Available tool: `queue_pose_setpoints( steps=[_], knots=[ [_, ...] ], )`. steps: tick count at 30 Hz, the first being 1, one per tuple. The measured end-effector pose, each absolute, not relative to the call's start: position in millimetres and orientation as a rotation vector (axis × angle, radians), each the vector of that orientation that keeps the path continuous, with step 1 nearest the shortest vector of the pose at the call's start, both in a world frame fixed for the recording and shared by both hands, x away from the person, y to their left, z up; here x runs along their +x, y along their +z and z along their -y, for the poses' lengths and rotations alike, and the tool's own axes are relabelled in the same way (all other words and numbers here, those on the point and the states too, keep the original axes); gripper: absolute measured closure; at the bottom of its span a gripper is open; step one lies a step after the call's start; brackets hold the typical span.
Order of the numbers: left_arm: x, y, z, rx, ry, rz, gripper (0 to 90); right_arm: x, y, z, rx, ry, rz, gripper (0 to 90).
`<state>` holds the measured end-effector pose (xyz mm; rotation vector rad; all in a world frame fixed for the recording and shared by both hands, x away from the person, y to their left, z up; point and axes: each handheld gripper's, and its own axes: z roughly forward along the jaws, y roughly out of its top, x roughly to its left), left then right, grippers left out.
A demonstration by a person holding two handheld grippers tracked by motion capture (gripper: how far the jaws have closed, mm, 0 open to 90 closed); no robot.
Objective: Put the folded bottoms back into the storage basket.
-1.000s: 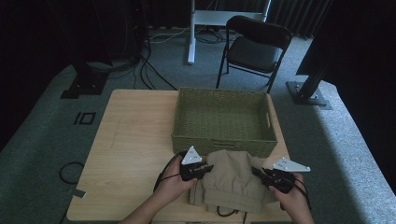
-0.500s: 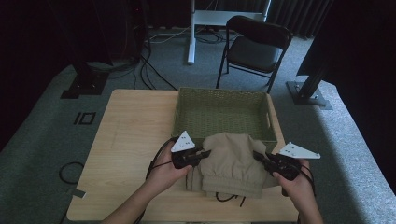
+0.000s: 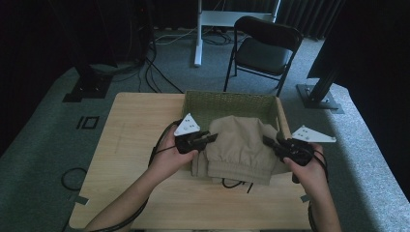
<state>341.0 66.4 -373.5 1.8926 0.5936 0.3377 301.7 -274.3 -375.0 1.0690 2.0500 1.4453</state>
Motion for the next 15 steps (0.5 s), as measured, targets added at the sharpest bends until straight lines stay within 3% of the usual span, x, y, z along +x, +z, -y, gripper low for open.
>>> queue_pose_setpoints(
  steps=[15],
  knots=[
    [377.4, -345.5, -72.2, 1.835, 0.383, -0.591, 81.9, 343.6, -339.7, 271.4, 1.091, 1.51, -2.014, 82.3]
  ],
)
